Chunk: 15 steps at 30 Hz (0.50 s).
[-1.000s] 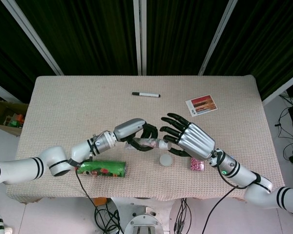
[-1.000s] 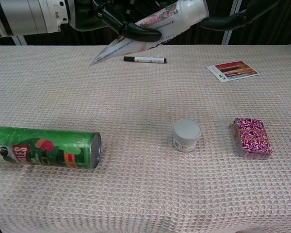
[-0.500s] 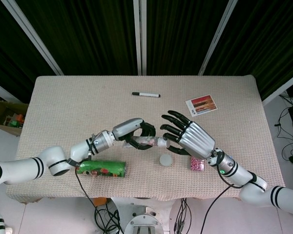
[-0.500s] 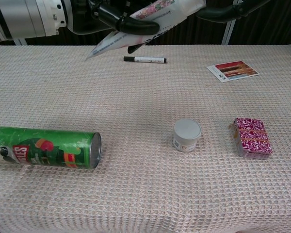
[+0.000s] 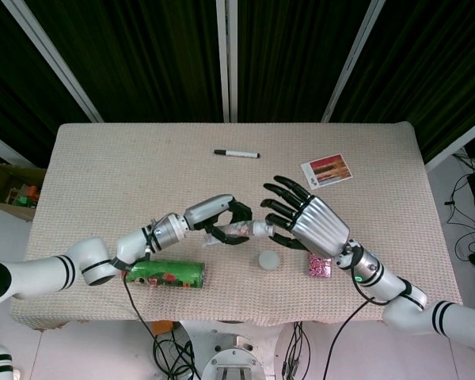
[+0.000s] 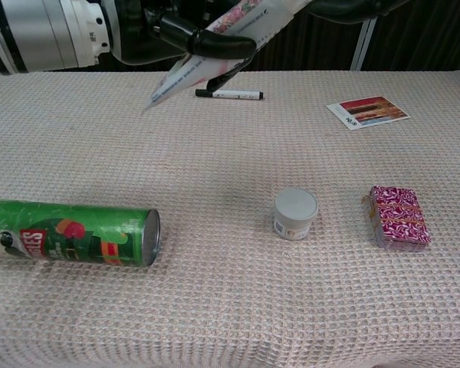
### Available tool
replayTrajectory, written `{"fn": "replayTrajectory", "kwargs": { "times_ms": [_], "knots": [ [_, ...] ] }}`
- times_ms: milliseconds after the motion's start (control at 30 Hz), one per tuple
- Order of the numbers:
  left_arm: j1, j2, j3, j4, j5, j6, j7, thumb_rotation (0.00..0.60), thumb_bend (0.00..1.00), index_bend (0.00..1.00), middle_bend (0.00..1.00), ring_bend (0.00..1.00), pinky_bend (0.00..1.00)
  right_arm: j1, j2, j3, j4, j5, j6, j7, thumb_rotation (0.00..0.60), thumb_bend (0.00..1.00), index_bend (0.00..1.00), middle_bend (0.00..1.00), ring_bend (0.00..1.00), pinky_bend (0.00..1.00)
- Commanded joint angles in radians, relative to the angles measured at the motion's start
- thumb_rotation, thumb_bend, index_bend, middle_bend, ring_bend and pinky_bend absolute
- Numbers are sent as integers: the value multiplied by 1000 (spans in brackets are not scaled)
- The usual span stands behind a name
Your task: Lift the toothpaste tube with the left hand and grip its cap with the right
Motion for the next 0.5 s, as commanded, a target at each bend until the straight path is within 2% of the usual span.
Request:
{"fn": "replayTrajectory", "kwargs": {
  "times_ms": [33,233,500],
  "knots": [
    [0,-3,1,4,0,2,0,531,855,709,735,634,644,1,-4,1,2,0,6,2,600,294,821,407,168,213],
    [1,-6,2,8,-1,12,-35,531,855,709,735,634,644,-3,-12,1,10,5,19,3,600,294,798,402,168,213],
    [-1,-3,9,30,12,27,-85,532,859,709,736,634,643,-13,28,-13,-39,38,-24,-2,600,294,655,366,164,170]
  ]
}}
